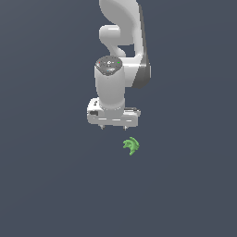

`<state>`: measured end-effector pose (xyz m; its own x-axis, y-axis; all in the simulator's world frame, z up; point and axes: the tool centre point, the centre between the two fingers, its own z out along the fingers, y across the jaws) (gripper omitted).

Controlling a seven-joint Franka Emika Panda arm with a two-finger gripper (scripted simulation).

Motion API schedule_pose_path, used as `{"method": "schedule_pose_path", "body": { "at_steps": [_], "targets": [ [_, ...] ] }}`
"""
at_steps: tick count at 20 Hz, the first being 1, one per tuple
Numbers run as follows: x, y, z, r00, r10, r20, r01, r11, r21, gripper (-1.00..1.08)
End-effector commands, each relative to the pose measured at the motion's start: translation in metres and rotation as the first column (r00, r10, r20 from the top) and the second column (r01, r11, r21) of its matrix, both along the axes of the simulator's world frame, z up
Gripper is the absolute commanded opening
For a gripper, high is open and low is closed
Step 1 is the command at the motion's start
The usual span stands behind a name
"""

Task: Pick up the object and move it to a goal position.

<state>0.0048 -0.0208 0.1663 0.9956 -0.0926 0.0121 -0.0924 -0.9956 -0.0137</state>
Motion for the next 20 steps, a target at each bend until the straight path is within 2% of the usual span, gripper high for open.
{"method": "schedule_pose_path", "body": {
  "at_steps": [1,4,10,20],
  "targets": [
    [0.000,0.000,0.000,1.000,0.000,0.000,0.000,1.000,0.000,1.00],
    [0.000,0.007,-0.001,1.000,0.010,0.000,-0.010,1.000,0.002,1.00],
    [0.001,0.041,-0.005,0.999,0.048,0.003,-0.048,0.999,0.015,1.00],
    [0.003,0.044,-0.010,0.995,0.095,0.003,-0.095,0.995,0.011,1.00]
  ]
}}
